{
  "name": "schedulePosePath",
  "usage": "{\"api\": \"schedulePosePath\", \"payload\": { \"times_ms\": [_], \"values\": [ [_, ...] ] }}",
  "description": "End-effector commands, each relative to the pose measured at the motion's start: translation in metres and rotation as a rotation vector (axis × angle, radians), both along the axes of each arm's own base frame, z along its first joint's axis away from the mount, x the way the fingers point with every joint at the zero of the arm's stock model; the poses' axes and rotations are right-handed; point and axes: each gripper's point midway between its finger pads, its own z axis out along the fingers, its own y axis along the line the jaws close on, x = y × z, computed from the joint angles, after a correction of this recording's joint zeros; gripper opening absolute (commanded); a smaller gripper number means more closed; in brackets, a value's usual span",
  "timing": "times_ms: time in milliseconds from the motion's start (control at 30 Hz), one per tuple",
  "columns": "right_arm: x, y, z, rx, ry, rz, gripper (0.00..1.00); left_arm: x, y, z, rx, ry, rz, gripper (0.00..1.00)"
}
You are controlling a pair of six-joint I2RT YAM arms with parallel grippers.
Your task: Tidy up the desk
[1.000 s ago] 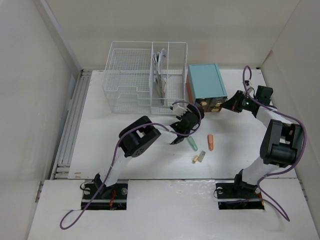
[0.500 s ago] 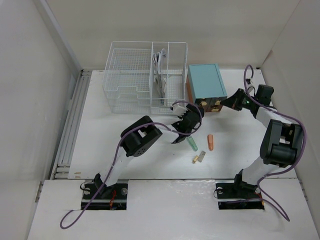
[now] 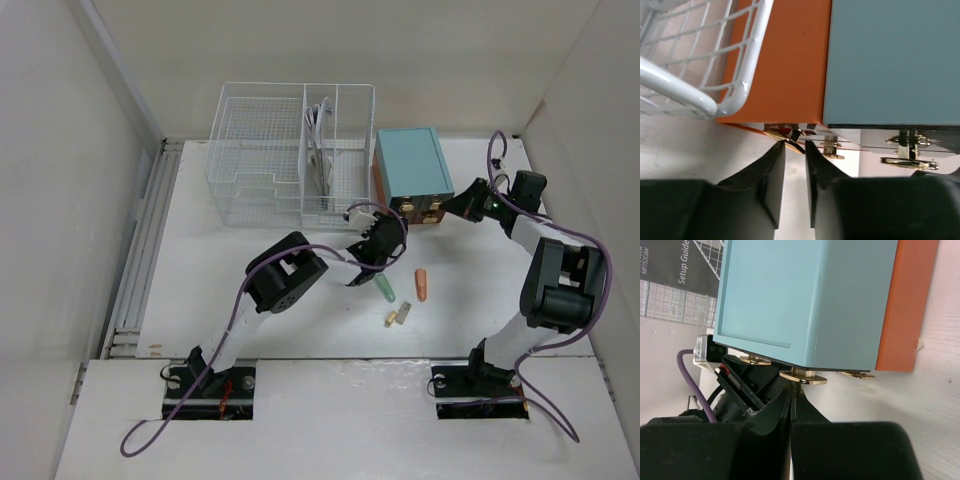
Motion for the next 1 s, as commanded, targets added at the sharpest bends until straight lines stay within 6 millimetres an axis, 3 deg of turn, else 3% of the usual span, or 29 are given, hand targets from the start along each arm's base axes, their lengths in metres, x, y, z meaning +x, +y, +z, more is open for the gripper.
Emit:
{"api": "schedulePosePath", "payload": {
  "times_ms": [0, 167, 267, 400, 633, 967],
  "values": [
    [0.005, 0.000, 0.006, 0.005, -0.054, 0.020, 0.00, 0.010, -0.002, 0.017, -0.029, -0.030, 0.031, 0.16],
    [0.005, 0.000, 0.006, 0.005, -0.054, 0.020, 0.00, 0.009, 0.000, 0.011, -0.013, -0.020, 0.030, 0.10],
    [0.005, 0.000, 0.006, 0.005, -0.054, 0.020, 0.00, 0.009, 0.000, 0.011, -0.013, -0.020, 0.030, 0.30],
    [0.005, 0.000, 0.006, 0.005, -0.054, 0.020, 0.00, 0.008, 0.001, 0.010, 0.002, -0.010, 0.030, 0.44],
    [0.005, 0.001, 0.008, 0.014, -0.058, 0.025, 0.00, 0.013, 0.011, 0.004, 0.030, 0.001, 0.060, 0.44],
    [0.003, 0.003, 0.010, 0.030, -0.054, 0.037, 0.00, 0.019, 0.011, 0.004, 0.033, -0.002, 0.092, 0.30]
  ]
}}
